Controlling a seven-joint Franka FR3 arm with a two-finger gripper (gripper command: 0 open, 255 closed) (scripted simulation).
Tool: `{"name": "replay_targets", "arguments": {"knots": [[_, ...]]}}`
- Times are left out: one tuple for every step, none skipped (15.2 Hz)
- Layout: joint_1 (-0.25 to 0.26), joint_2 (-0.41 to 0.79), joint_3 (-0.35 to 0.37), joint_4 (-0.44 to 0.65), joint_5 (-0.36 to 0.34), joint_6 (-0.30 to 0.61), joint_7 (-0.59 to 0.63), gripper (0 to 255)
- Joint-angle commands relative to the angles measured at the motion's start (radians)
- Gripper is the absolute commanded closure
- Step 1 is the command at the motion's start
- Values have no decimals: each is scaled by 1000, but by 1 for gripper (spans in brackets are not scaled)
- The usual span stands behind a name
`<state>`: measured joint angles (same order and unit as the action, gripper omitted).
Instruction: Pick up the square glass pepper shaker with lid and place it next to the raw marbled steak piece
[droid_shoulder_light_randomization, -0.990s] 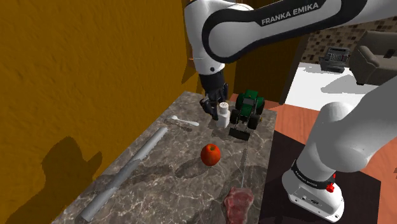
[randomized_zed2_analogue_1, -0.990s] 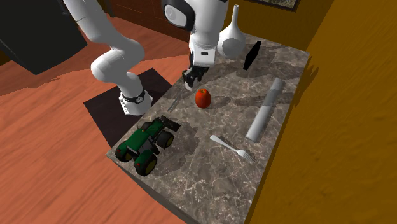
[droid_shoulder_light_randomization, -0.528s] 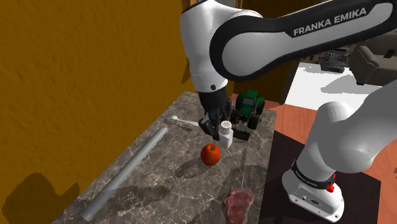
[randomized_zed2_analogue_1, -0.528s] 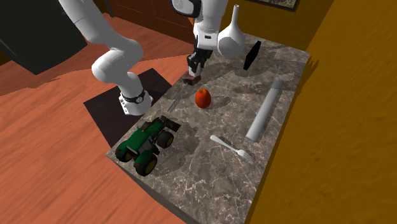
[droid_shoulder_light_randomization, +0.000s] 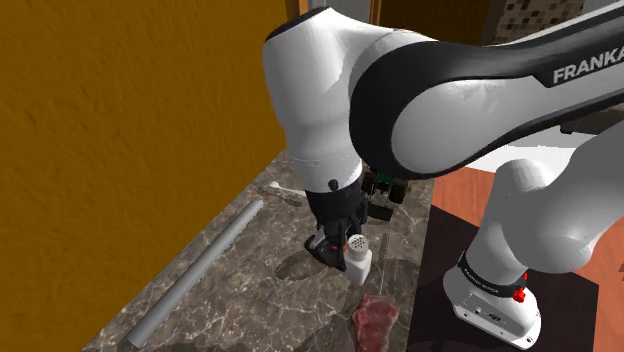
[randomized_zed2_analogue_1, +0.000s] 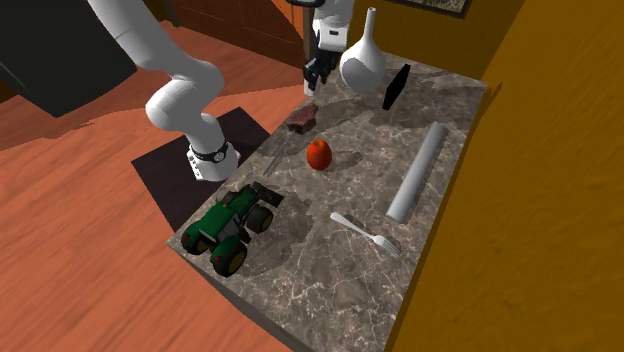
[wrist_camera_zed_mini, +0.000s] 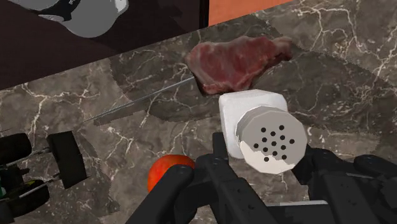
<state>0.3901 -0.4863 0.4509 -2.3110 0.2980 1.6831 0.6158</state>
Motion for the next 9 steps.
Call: {"name": "replay_targets", "arguments": {"knots": [[19, 4, 36, 14, 23, 0, 50, 255], [27, 12, 56, 25, 33, 3, 75, 255], [34, 21, 77, 36, 42, 7, 101, 255], [41, 32, 97, 48, 49, 11, 127, 255], [48, 43, 118, 62, 56, 15, 153, 255], [53, 57, 139, 76, 62, 20, 180, 255], [59, 71, 160, 91, 67, 25, 207, 255], [63, 87, 182, 108, 70, 31, 234, 255], [67, 104, 205, 125, 72, 37, 262, 255]]}}
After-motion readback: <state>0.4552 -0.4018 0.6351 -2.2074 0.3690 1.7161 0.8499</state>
